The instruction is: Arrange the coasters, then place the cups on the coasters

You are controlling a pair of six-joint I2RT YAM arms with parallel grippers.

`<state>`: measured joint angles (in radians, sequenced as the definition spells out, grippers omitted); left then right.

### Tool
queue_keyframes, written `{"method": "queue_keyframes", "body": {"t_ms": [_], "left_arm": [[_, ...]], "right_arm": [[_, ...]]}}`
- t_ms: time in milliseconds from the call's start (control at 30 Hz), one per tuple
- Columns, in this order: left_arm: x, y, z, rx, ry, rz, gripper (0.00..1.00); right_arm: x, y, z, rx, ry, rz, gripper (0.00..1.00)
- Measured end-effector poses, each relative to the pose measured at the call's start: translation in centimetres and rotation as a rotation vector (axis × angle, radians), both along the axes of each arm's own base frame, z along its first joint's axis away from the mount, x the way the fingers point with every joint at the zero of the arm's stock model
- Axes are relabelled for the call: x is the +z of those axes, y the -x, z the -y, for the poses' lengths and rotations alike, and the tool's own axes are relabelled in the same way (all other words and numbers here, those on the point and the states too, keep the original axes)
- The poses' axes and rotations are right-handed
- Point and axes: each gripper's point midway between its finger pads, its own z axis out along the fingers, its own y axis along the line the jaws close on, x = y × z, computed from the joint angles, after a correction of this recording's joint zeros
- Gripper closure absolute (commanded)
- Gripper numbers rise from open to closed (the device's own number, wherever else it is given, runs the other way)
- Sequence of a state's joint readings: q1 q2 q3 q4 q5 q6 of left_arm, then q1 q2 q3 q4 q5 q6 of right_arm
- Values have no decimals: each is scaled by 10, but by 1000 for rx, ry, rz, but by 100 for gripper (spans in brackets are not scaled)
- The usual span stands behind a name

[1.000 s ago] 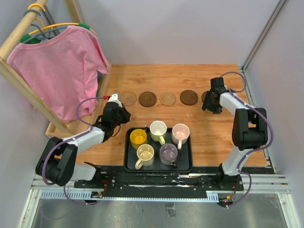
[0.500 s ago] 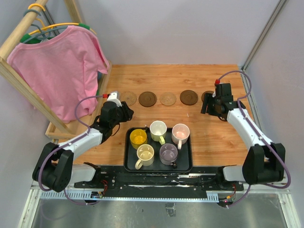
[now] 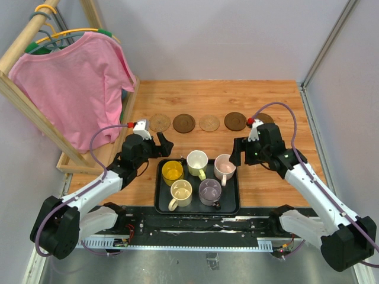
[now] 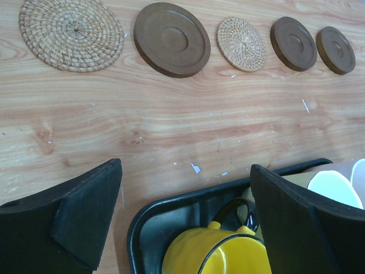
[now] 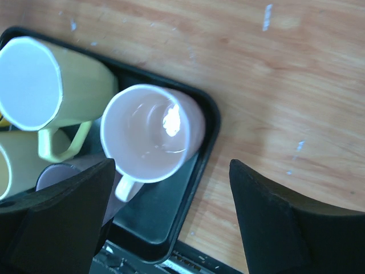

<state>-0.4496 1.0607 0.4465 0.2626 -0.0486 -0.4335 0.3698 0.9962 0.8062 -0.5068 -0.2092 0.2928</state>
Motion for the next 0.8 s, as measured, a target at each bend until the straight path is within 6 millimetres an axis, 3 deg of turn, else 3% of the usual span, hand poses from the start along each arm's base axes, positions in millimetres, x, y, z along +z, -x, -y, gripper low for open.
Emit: {"method": "queue_keyframes", "body": {"t_ms": [233,467,800], "left_arm": [[-4,7,7,-28,3,-10,0],[-14,20,2,-29,2,-29,0],[-17,27,-1,-26,11,-29,0]], "right_arm": [[-8,28,-29,84,5,-54,15],[-36,57,-42,111,36,-142,13],[-55,63,-52,95,111,-176,18]]}}
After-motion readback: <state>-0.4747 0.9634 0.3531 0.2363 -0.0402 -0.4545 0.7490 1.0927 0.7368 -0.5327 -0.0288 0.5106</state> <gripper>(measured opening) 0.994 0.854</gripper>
